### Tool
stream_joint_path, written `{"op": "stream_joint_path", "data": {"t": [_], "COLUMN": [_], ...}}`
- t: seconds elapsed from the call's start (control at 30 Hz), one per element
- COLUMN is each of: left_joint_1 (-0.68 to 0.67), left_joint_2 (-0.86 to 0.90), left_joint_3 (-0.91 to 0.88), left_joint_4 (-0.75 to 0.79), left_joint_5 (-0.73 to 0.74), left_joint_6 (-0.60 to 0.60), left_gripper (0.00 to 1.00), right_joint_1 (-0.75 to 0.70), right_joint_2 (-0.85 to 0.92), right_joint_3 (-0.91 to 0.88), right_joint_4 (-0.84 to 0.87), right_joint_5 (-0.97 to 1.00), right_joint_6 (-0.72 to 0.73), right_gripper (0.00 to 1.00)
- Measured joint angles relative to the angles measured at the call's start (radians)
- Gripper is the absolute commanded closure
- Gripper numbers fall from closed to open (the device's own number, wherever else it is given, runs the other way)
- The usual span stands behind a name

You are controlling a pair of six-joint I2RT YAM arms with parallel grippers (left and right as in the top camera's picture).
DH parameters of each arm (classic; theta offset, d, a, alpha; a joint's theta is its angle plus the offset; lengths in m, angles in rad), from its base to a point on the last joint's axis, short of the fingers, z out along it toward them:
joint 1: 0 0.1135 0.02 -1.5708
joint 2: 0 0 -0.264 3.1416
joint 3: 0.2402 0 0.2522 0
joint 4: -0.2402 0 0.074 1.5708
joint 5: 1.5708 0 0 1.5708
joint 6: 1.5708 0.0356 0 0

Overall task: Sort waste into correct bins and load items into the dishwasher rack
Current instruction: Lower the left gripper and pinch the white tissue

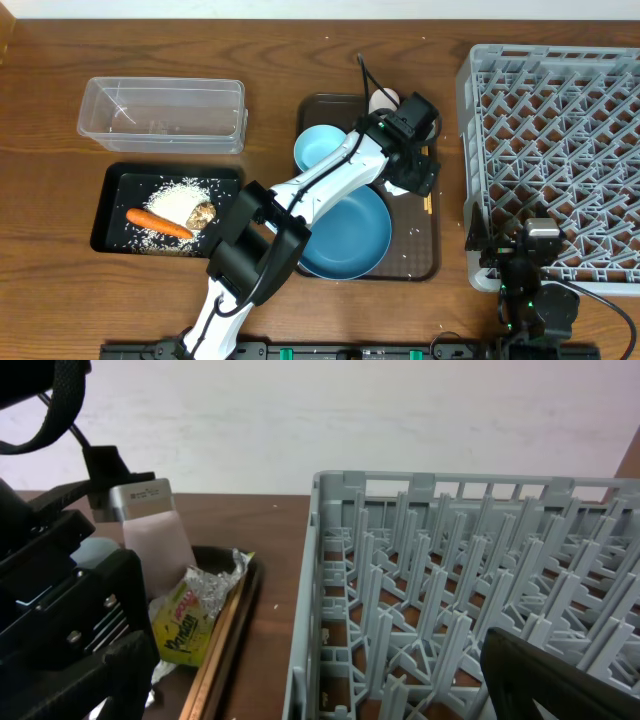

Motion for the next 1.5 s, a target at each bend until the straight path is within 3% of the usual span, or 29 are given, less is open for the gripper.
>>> {"op": "stream_joint_path", "data": {"t": [0.97, 1.5], "left_joint_1": [-0.001, -0.014], "left_joint_2": [0.000, 0.002], "left_joint_3": [-0.015, -0.068], "left_joint_4": [0.013, 0.095], "left_joint_5": [0.000, 0.000], "left_joint_6": [0.000, 0.000], "left_gripper": [0.10, 0.10], "right_joint_1": [0.000, 0.000], "right_joint_2": [0.000, 0.000], "right_joint_3": [0.000, 0.000], "right_joint_4": [0.000, 0.000], "right_joint_5": [0.000, 0.000], "right_joint_6": [0.000, 0.000], "right_gripper": [0.01, 0.01]}}
